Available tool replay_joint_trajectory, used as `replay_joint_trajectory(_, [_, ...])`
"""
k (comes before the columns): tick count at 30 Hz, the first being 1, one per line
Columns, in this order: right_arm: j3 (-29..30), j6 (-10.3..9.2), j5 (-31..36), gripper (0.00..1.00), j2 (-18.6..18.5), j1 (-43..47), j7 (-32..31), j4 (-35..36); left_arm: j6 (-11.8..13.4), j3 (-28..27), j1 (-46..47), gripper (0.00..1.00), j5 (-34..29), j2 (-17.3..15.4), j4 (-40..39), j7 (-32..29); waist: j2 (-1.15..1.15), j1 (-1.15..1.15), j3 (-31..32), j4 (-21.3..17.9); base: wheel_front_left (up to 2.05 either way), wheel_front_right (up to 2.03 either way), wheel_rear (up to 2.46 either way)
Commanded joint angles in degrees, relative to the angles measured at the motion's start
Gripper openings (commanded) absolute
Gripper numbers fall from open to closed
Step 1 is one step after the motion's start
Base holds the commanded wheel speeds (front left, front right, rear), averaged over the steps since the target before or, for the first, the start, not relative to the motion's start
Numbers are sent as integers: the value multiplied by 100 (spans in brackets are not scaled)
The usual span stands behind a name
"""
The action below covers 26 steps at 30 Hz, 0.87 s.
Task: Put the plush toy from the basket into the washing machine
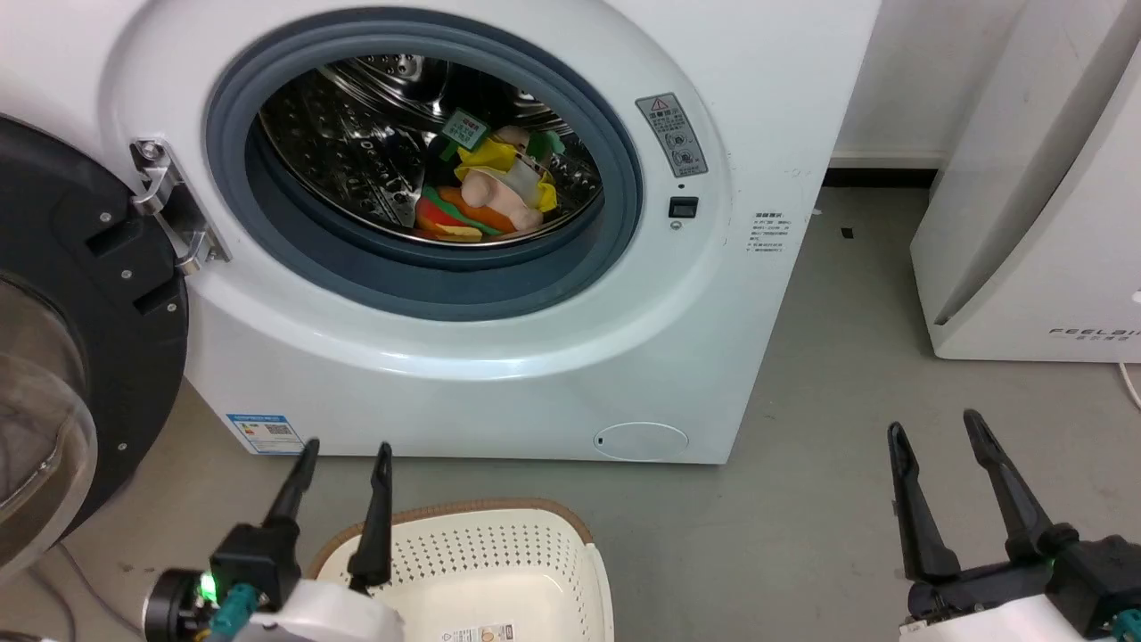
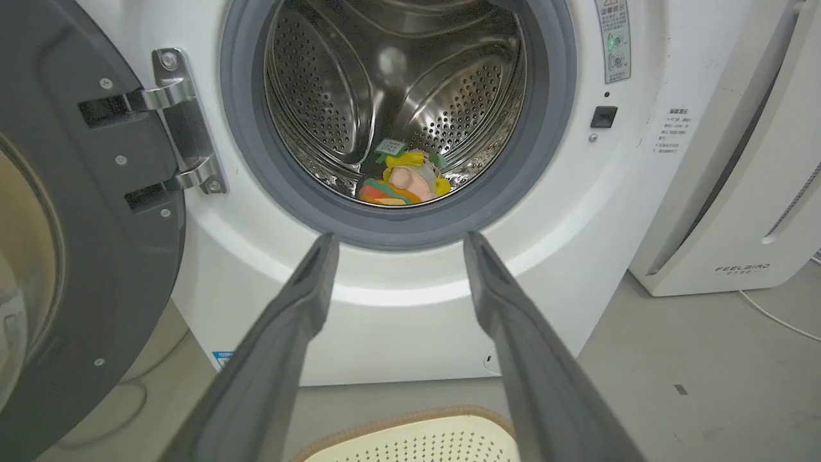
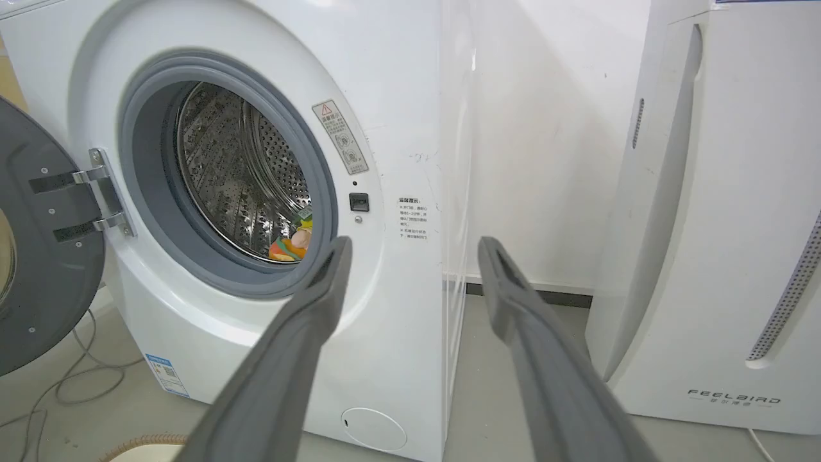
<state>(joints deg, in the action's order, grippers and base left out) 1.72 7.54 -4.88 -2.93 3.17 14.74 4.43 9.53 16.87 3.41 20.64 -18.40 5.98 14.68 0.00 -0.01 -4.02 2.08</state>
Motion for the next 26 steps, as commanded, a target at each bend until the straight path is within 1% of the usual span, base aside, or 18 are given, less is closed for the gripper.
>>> replay_joint_trajectory(1, [8, -5, -41, 100, 5, 100, 26, -51, -23, -43, -152, 100, -78, 88, 3, 31, 0, 1, 41, 17, 0, 0, 0])
replay_joint_trajectory(8, [-54, -5, -59, 100, 5, 248, 26, -162, -113, -180, -497, 100, -416, 313, 89, 31, 0, 1, 143, 23, 0, 0, 0])
replay_joint_trajectory(16, [-76, -5, -88, 100, 5, 290, 26, -231, -268, -376, -591, 100, -707, 537, 200, 31, 0, 1, 209, 15, 0, 0, 0])
replay_joint_trajectory(17, [-68, 0, -61, 0, 0, 235, -1, -217, -269, -360, -557, 0, -690, 542, 192, -1, 0, 1, 211, 15, 0, 0, 0])
replay_joint_trajectory(26, [-67, 0, -36, 0, -1, 211, -64, -227, -294, -409, -546, 0, -750, 584, 157, -66, 0, 1, 221, 5, 0, 0, 0])
